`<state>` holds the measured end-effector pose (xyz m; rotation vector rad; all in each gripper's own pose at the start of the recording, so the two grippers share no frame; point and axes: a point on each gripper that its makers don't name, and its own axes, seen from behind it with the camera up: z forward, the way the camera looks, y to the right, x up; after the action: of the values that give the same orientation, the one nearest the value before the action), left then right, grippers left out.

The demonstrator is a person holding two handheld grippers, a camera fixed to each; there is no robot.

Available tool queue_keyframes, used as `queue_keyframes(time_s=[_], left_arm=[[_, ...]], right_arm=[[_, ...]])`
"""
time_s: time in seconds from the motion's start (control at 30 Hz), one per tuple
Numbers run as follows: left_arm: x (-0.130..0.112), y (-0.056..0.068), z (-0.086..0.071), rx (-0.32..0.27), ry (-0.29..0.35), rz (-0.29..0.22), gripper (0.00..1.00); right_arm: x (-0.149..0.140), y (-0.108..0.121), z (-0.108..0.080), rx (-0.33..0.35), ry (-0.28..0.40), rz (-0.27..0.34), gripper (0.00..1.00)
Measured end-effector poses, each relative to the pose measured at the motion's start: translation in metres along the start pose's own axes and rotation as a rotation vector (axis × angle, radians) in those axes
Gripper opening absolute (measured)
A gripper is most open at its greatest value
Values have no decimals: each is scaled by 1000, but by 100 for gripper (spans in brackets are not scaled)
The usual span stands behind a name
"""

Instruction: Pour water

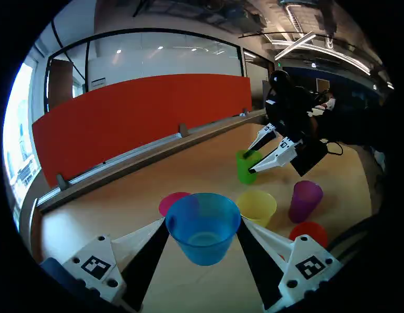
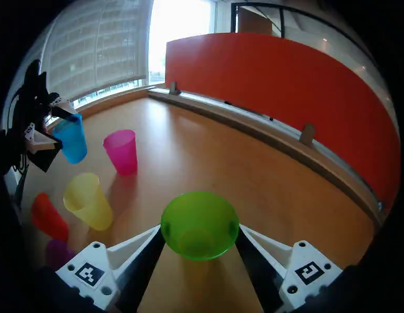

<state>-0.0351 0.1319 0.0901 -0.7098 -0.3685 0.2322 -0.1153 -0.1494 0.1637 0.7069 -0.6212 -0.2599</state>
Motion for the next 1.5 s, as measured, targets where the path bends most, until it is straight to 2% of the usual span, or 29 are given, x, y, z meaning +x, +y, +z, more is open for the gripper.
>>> queue_keyframes(time_s=[0.2,0.6,0.9,1.5], left_arm=[[6,-2,-4,10,13,2,87],[23,3,-17,18,42,10,87],[35,6,-28,29,79,-11,87],[53,11,-46,47,126,-18,87]], right_arm=[[15,-3,-13,-3,38,-8,91],[53,-25,-45,-3,135,-65,91],[75,-38,-65,-3,223,-34,92],[112,-55,-99,-17,377,-5,92]])
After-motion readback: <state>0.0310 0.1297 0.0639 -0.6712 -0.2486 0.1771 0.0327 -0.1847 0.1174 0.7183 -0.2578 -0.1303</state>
